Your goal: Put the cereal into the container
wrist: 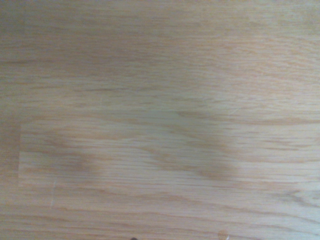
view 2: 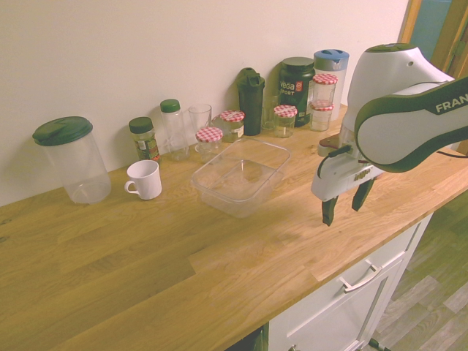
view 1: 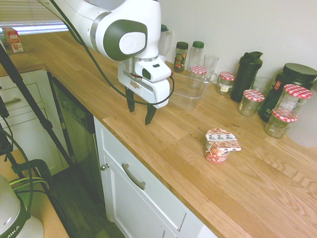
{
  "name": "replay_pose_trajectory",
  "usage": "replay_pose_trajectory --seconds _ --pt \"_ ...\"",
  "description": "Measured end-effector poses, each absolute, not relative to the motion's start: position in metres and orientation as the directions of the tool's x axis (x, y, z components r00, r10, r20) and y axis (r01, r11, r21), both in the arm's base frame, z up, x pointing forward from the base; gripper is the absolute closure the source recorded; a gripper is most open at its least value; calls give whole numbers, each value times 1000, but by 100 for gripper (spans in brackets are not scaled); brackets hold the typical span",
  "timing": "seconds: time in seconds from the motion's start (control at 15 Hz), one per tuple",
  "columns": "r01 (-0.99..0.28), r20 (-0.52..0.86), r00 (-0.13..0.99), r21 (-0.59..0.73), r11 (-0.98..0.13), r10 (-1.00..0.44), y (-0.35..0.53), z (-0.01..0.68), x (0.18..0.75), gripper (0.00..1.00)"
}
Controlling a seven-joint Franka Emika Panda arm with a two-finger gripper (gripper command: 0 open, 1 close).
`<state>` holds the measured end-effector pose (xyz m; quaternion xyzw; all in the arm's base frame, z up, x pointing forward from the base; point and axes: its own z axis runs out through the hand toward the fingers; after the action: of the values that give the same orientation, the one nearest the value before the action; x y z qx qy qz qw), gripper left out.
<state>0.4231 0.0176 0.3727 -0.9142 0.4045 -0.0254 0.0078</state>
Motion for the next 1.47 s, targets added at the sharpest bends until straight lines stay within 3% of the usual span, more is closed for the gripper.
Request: replay_pose_trajectory --seconds 0.2,0.67,1.07,1.47 --pt "-763 59 639 -78 -641 -767 13 376 426 0" --pt "-862 83 404 -298 -410 -911 -82 399 388 0" --pt "-901 121 269 -320 -294 -956 -142 365 396 0" --pt "-888 268 151 -387 -250 -952 -182 345 426 0"
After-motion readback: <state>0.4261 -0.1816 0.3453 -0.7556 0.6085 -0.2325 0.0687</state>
